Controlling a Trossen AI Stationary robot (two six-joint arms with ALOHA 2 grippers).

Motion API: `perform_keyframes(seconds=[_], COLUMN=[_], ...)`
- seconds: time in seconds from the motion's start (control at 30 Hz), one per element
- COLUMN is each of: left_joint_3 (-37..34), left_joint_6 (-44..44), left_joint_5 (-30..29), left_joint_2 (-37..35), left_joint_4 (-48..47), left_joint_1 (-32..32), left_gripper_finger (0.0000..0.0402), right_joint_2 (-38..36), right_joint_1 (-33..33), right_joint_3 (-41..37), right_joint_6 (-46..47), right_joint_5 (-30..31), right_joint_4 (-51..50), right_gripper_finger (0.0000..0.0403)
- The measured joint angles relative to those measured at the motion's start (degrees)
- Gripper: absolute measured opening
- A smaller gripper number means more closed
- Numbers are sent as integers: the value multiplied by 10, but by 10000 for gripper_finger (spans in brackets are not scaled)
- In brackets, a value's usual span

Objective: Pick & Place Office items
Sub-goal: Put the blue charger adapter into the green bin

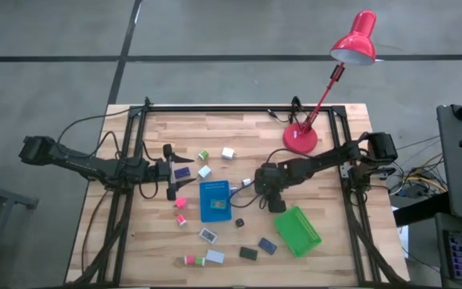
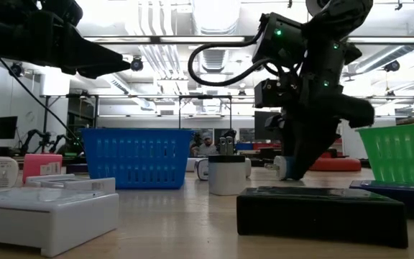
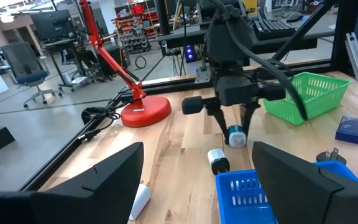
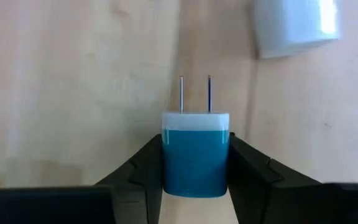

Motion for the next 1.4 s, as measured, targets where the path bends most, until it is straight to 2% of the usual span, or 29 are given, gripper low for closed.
perform_keyframes(seconds=[0.27, 0.5, 0.97, 1.2, 1.4], left_joint_3=[0, 0, 0, 0, -3], left_joint_6=[0, 0, 0, -5, -7], left_joint_5=[0, 0, -1, -2, -2], left_joint_2=[0, 0, 0, 0, 1], left_joint_4=[0, 0, 0, -4, -4], left_joint_1=[0, 0, 0, 0, 0], left_gripper_finger=[305, 305, 305, 305, 305], right_joint_2=[0, -2, -38, -97, -179], right_joint_1=[5, 21, 45, 73, 95], right_joint_3=[0, 0, 1, -10, -72], right_joint_6=[2, 5, 18, -7, -32], right_joint_5=[1, 40, 75, 81, 66], right_joint_4=[3, 10, 20, 112, 257], right_gripper_finger=[126, 126, 126, 126, 126])
